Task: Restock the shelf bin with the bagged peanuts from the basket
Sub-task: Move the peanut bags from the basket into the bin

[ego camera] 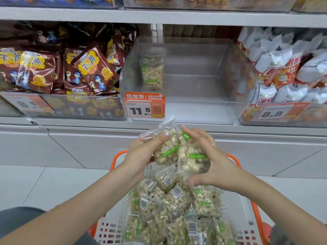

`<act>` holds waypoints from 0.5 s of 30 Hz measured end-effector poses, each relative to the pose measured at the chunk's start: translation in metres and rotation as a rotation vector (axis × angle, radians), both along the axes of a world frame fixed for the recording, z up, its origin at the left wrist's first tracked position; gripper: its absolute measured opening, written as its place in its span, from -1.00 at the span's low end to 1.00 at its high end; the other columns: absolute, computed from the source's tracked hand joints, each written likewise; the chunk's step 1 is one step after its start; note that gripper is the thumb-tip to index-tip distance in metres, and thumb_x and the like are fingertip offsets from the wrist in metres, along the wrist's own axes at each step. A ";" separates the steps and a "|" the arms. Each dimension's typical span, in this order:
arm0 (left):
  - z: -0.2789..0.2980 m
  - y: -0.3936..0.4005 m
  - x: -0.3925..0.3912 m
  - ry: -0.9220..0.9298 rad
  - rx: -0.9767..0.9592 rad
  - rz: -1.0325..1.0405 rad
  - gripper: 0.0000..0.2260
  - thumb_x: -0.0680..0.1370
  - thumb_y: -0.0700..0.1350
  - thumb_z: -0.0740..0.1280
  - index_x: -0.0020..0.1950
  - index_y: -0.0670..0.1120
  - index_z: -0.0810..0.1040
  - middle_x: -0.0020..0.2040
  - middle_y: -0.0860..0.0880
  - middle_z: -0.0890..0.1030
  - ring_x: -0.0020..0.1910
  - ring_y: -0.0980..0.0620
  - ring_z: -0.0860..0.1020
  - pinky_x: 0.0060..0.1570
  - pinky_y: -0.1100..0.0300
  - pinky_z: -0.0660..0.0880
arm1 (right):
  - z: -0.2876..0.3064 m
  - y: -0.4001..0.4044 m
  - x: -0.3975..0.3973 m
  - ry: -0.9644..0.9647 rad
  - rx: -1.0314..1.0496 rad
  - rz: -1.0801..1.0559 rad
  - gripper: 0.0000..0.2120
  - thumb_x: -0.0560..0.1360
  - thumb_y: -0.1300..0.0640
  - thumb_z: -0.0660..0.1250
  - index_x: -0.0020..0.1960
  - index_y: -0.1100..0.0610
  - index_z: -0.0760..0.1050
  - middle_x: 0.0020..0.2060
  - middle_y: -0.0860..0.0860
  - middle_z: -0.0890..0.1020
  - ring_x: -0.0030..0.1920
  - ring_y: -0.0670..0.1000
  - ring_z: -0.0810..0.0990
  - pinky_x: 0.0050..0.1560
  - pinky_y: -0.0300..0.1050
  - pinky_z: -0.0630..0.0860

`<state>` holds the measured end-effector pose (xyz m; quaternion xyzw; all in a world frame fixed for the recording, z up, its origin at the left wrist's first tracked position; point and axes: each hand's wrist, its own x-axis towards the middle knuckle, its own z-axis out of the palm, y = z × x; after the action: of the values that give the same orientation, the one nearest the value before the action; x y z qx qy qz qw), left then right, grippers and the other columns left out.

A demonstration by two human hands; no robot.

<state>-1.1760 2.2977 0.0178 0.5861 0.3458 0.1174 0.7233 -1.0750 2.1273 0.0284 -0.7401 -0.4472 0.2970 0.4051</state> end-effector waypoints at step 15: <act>0.012 0.005 -0.002 0.042 -0.452 -0.306 -0.46 0.53 0.32 0.06 -0.17 -0.06 0.63 -0.42 -0.04 0.43 -0.44 0.02 0.41 -0.21 0.13 0.43 | 0.008 0.002 -0.013 0.240 0.095 -0.495 -0.40 0.35 0.08 0.50 0.32 -0.10 0.33 -0.40 -0.06 0.28 -0.57 -0.21 0.34 -0.53 -0.45 0.29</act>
<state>-1.1784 2.3026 0.0293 0.4575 0.2856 -0.0858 0.8377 -1.0881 2.1290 0.0363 -0.7664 -0.2149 0.2534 0.5497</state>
